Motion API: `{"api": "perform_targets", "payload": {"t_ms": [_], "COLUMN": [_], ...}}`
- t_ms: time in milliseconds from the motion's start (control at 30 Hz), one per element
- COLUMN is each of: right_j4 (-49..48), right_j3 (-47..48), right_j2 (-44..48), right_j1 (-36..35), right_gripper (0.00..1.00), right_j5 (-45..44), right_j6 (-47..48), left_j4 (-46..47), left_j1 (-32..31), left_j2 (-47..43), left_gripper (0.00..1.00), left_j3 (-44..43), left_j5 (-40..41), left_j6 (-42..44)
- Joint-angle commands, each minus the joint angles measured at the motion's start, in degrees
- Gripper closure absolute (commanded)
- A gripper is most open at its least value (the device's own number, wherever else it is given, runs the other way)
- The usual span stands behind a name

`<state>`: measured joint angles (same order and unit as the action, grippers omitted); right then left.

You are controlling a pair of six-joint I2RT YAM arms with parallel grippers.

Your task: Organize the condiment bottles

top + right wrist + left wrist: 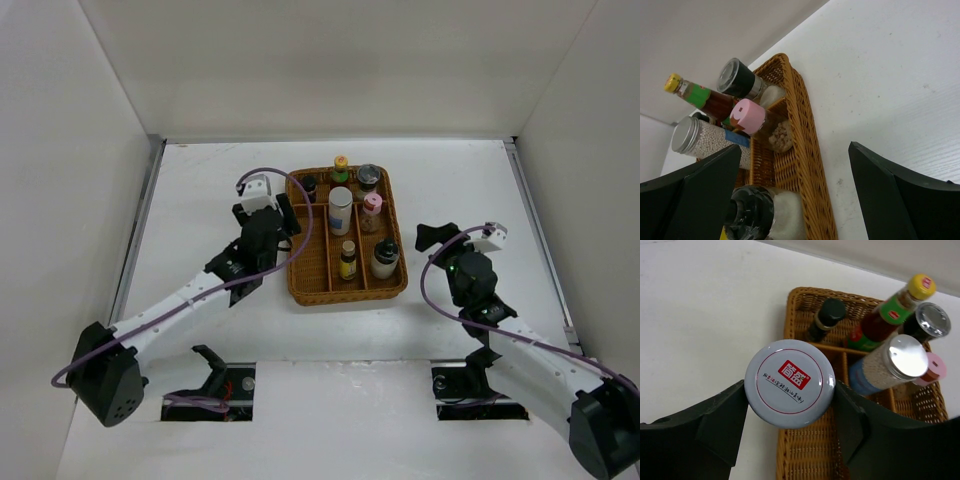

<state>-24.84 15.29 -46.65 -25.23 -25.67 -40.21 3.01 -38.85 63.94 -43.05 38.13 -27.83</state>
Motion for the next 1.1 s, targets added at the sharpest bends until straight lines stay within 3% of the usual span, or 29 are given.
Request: {"api": "perform_targets", "payload": {"t_ms": [0,233,567,700,767,933,1067], "right_j4": [-3.37,-3.55,-4.07,-4.25,-4.34,-4.34,-4.34], "right_j3": [2.82,3.17,3.26,3.08,2.99,2.99,2.82], "right_j2": [0.34,-0.37,-1.33,-1.16,-1.07,-0.81,0.16], "right_j1": [-0.82,-1.61,-2.05,-2.14,-2.14,-2.14,-2.32], "right_gripper": [0.05,0.04,0.04,0.04,0.04,0.04,0.04], "right_j5": [-0.43,-0.52,-0.26,-0.87,-0.87,-1.49,-1.75], "right_j6": [1.01,1.53,1.71,1.89,1.88,2.15,2.5], "left_j4": [7.27,16.5,21.15,26.34,27.14,27.31,26.53], "left_j1": [-1.18,-1.01,0.14,0.66,0.49,-0.04,-0.56], "left_j2": [2.67,14.88,26.58,29.74,30.36,27.56,22.3], "left_gripper": [0.72,0.73,0.71,0.62,0.51,0.0,0.0], "left_j3": [-4.59,-7.84,-8.99,-7.31,-7.05,-5.3,-3.1], "left_j5": [-1.65,-6.83,-8.07,-7.19,-6.93,-4.3,-3.68], "left_j6": [1.03,1.2,2.08,2.26,2.26,2.52,2.79]}}
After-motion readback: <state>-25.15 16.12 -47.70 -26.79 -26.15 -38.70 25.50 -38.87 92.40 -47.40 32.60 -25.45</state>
